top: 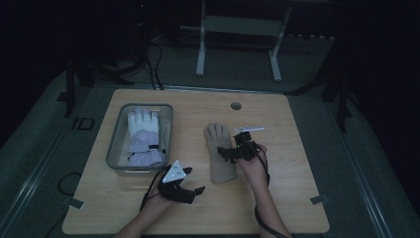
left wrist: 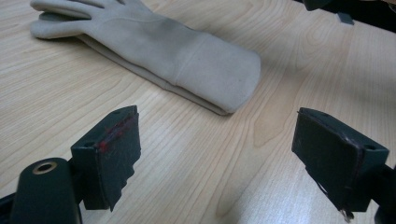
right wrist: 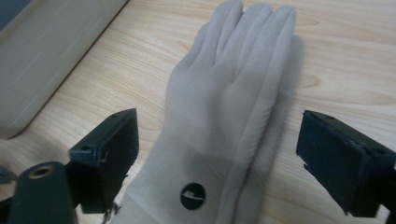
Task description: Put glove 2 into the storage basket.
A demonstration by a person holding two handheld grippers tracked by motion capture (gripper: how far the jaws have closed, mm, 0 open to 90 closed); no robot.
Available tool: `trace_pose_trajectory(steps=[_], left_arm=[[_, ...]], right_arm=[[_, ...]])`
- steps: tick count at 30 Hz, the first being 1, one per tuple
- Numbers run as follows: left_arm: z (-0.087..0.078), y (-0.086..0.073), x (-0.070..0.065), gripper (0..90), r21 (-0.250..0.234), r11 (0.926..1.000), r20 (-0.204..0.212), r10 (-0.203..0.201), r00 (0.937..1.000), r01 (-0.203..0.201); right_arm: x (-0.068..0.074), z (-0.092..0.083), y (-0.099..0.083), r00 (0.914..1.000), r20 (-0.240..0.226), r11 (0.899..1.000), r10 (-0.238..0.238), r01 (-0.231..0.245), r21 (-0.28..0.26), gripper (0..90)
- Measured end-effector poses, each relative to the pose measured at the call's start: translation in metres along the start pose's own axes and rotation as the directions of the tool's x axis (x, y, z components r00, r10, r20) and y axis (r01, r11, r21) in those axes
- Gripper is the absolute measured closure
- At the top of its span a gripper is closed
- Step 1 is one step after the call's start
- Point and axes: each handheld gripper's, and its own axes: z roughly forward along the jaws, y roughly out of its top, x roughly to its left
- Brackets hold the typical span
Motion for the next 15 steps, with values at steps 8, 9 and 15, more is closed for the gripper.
trace_pose_trajectory(steps=[8,9,15], left_arm=[[0.001,0.004,-0.005,15.8,0.008,0.9996,-0.005,0.027,0.9996,-0.027],[0.002,0.005,-0.006,15.8,-0.001,0.9996,-0.002,0.029,0.9996,-0.029],[0.005,0.012,-0.009,15.9,0.013,0.9999,0.014,0.01,0.9998,-0.01]], right_arm=[[-0.017,-0.015,-0.004,0.9941,-0.04,0.994,-0.1,0.099,-0.042,18.9],[-0.018,-0.017,-0.004,0.9938,-0.046,0.994,-0.101,0.099,-0.045,18.7],[-0.028,-0.026,-0.005,0.9957,-0.085,0.999,-0.037,0.036,-0.02,13.9]])
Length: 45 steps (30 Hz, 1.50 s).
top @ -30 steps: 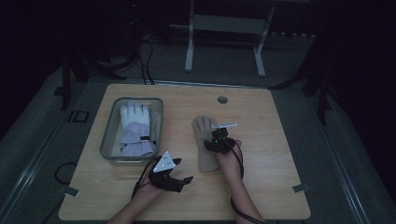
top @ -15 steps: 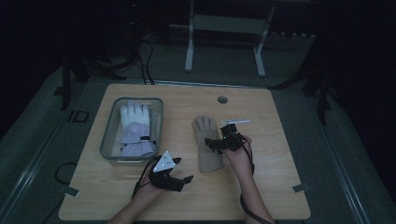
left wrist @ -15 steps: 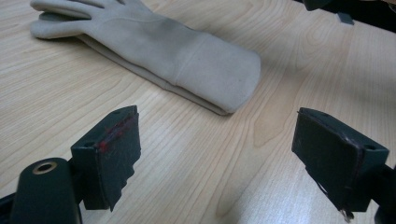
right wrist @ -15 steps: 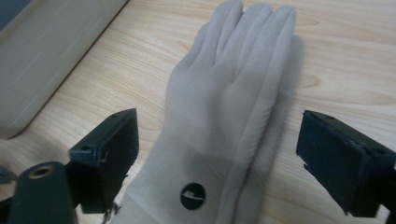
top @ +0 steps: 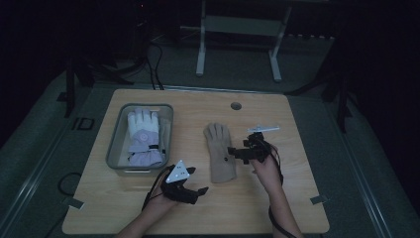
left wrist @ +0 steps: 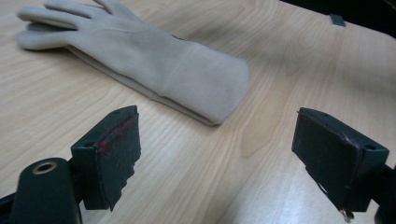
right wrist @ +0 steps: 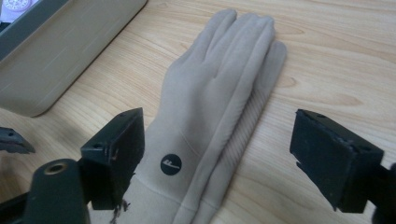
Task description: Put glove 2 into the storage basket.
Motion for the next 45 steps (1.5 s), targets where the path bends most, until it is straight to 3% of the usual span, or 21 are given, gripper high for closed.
trace_pose_trajectory(steps=[1,2,3,6,8,11,15,20,24,25,27,31,32,34,38,40,43,45], left_arm=[[0.002,0.005,-0.003,15.9,0.045,0.999,-0.017,0.006,0.9998,-0.005],[0.004,0.008,-0.005,15.8,0.065,0.9977,-0.024,0.024,0.9994,-0.022],[0.005,0.01,-0.007,15.8,0.076,0.9963,-0.028,0.042,0.9987,-0.04],[0.009,0.016,-0.01,15.9,0.078,0.9956,-0.028,0.054,0.9982,-0.052],[0.015,0.025,-0.014,15.9,0.073,0.9925,-0.027,0.1,0.9946,-0.098],[0.025,0.034,-0.019,15.9,0.095,0.986,-0.004,0.138,0.9904,-0.137],[0.046,0.044,-0.022,15.9,0.153,0.969,0.009,0.195,0.9807,-0.194],[0.067,0.05,-0.018,16.1,0.205,0.9539,0.008,0.222,0.975,-0.219],[0.082,0.051,-0.015,17.1,0.263,0.9339,0.017,0.246,0.969,-0.242],[0.085,0.051,-0.014,17.0,0.271,0.9318,0.023,0.245,0.9693,-0.242],[0.088,0.051,-0.014,17.0,0.298,0.9204,0.021,0.259,0.9657,-0.253],[0.091,0.048,-0.015,17.8,0.313,0.9108,0.016,0.278,0.9604,-0.269],[0.091,0.048,-0.015,21.8,0.303,0.918,0.009,0.266,0.9639,-0.256],[0.092,0.047,-0.013,25.2,0.311,0.9172,0.005,0.26,0.9655,-0.249],[0.093,0.047,-0.011,36.6,0.313,0.9192,-0.012,0.256,0.9667,-0.239],[0.094,0.047,-0.012,38.9,0.325,0.9101,-0.019,0.278,0.9604,-0.257],[0.094,0.048,-0.012,45.8,0.33,0.9087,-0.037,0.283,0.9583,-0.256],[0.095,0.048,-0.013,57.6,0.335,0.905,-0.068,0.301,0.9511,-0.263]], right_arm=[[0.0,-0.001,0.0,0.9999,-0.013,1.0,-0.01,0.01,-0.001,12.1],[0.0,-0.002,-0.001,0.9992,-0.04,1.0,0.003,-0.003,-0.018,12.2],[0.001,-0.001,0.0,0.9994,-0.035,1.0,-0.003,0.002,-0.015,12.3],[0.0,0.003,0.002,0.9995,-0.032,1.0,0.004,-0.004,-0.001,17.3],[-0.002,0.006,0.009,0.9998,-0.002,1.0,-0.019,0.019,0.004,31.6],[-0.007,0.012,0.017,0.9999,-0.006,1.0,0.012,-0.012,-0.001,35.7],[-0.012,0.028,0.028,0.9994,0.002,0.999,0.036,-0.036,0.022,34.0],[-0.019,0.054,0.037,0.9983,0.018,0.996,0.056,-0.057,0.065,29.2],[-0.024,0.074,0.038,0.9954,0.006,0.99,0.096,-0.096,0.107,27.2],[-0.026,0.078,0.038,0.9941,-0.006,0.987,0.108,-0.106,0.117,27.1],[-0.027,0.086,0.037,0.9934,-0.015,0.984,0.114,-0.111,0.14,28.7],[-0.028,0.092,0.037,0.9955,-0.014,0.98,0.094,-0.09,0.176,36.5],[-0.027,0.091,0.038,0.9957,-0.005,0.979,0.093,-0.09,0.183,40.8],[-0.027,0.092,0.038,0.9969,-0.003,0.979,0.078,-0.076,0.191,46.2],[-0.026,0.092,0.036,0.9947,-0.008,0.978,0.102,-0.099,0.186,57.7],[-0.025,0.092,0.035,0.9942,-0.008,0.977,0.107,-0.104,0.187,60.2],[-0.025,0.091,0.035,0.9934,-0.011,0.977,0.114,-0.11,0.185,64.3],[-0.025,0.091,0.034,0.9924,-0.013,0.976,0.122,-0.118,0.18,66.8]])
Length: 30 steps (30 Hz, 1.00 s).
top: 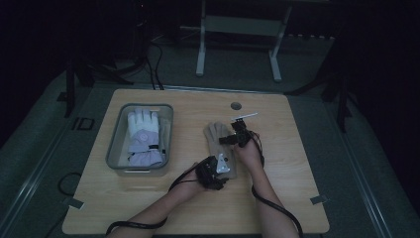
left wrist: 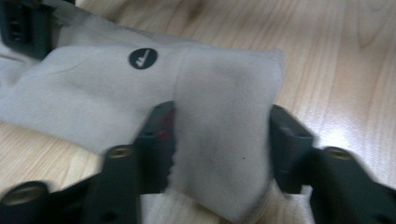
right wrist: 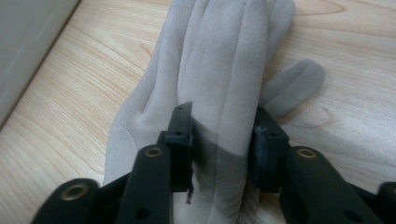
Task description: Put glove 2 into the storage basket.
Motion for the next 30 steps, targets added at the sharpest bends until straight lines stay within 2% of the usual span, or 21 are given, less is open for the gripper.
trace_pose_trajectory(steps=[2,3,4,5,7,9,13,17,20,23,26,27,30], left_arm=[[0.0,0.001,0.0,73.1,0.01,0.9998,-0.034,0.016,0.9993,-0.016],[-0.001,0.001,0.003,76.3,0.01,0.9999,-0.021,-0.003,0.9998,0.004],[-0.001,0.001,0.003,78.3,0.01,0.9999,-0.021,-0.003,0.9998,0.004],[-0.003,0.001,0.007,79.4,0.002,0.9994,-0.002,-0.035,0.9994,0.035],[-0.005,0.001,0.008,80.3,-0.007,0.9989,0.009,-0.047,0.9989,0.047],[-0.008,0.001,0.007,80.8,-0.007,0.9995,0.005,-0.032,0.9995,0.032],[-0.017,0.003,0.009,81.0,-0.021,0.9992,0.006,-0.034,0.9994,0.034],[-0.028,0.007,0.009,81.1,-0.022,0.9997,-0.002,-0.009,1.0,0.009],[-0.034,0.008,0.009,81.0,-0.035,0.9993,-0.005,-0.012,0.9999,0.012],[-0.042,0.009,0.009,81.1,-0.045,0.999,-0.021,-0.005,0.9998,0.004],[-0.049,0.011,0.011,81.1,-0.053,0.9986,-0.029,-0.001,0.9996,-0.001],[-0.057,0.014,0.013,81.0,-0.058,0.9983,-0.043,0.005,0.9991,-0.007],[-0.066,0.016,0.015,81.0,-0.067,0.9977,-0.059,0.005,0.9983,-0.009]], right_arm=[[0.001,0.0,0.0,1.0,0.001,1.0,0.001,-0.001,-0.006,69.2],[0.002,-0.001,0.0,1.0,0.004,1.0,0.001,-0.001,-0.01,70.2],[0.002,-0.001,0.0,1.0,0.004,1.0,0.001,-0.001,-0.01,70.2],[0.004,-0.002,0.0,0.9999,0.01,1.0,0.0,0.0,-0.02,72.0],[0.005,-0.003,0.001,0.9999,0.008,1.0,0.007,-0.007,-0.025,72.6],[0.007,-0.006,0.002,1.0,0.009,1.0,0.001,0.0,-0.028,73.4],[0.012,-0.013,0.005,1.0,0.0,0.999,-0.003,0.003,-0.047,73.6],[0.018,-0.021,0.01,0.9999,-0.014,0.998,-0.009,0.009,-0.059,73.5],[0.022,-0.026,0.013,0.9996,-0.028,0.998,-0.008,0.006,-0.066,73.6],[0.027,-0.032,0.016,0.9994,-0.031,0.997,-0.013,0.011,-0.079,73.6],[0.031,-0.039,0.021,0.9985,-0.053,0.995,-0.016,0.011,-0.098,73.6],[0.033,-0.042,0.022,0.9985,-0.051,0.994,-0.022,0.016,-0.103,73.6],[0.04,-0.05,0.029,0.9977,-0.059,0.992,-0.033,0.025,-0.124,73.6]])
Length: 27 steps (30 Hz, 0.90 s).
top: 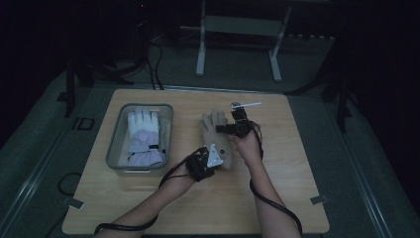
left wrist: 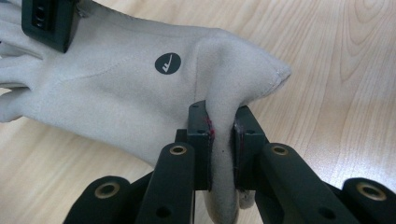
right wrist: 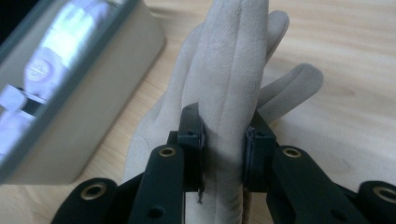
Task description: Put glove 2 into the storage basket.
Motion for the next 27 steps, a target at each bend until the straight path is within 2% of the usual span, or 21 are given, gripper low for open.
trace_pose_trajectory(steps=[7,10,11,15,16,26,27], left_arm=[[-0.027,0.008,0.008,81.0,0.0,0.9996,-0.054,0.027,0.9982,-0.027],[-0.03,0.008,0.009,81.0,-0.003,0.9997,-0.057,0.022,0.9981,-0.022],[-0.043,0.008,0.016,81.0,0.0,0.9997,-0.075,0.023,0.9969,-0.023],[-0.054,0.006,0.021,81.0,0.002,0.9999,-0.094,0.016,0.9954,-0.015],[-0.061,0.003,0.026,80.9,0.005,0.9999,-0.103,0.009,0.9946,-0.009],[-0.089,-0.021,0.047,81.0,0.042,0.9988,-0.154,-0.02,0.9879,0.026],[-0.089,-0.021,0.047,80.9,0.042,0.9988,-0.154,-0.02,0.9879,0.026]], right_arm=[[0.022,-0.014,0.02,0.9987,-0.037,0.998,-0.035,0.033,-0.053,73.5],[0.028,-0.016,0.025,0.9981,-0.039,0.997,-0.048,0.046,-0.059,73.5],[0.035,-0.016,0.031,0.9973,-0.039,0.996,-0.062,0.06,-0.062,73.5],[0.045,-0.016,0.039,0.9955,-0.059,0.995,-0.074,0.07,-0.075,73.4],[0.052,-0.013,0.044,0.9943,-0.07,0.994,-0.081,0.076,-0.079,73.4],[0.091,0.013,0.067,0.9864,-0.104,0.99,-0.127,0.121,-0.066,73.3],[0.091,0.013,0.067,0.9864,-0.104,0.99,-0.127,0.121,-0.066,73.3]])
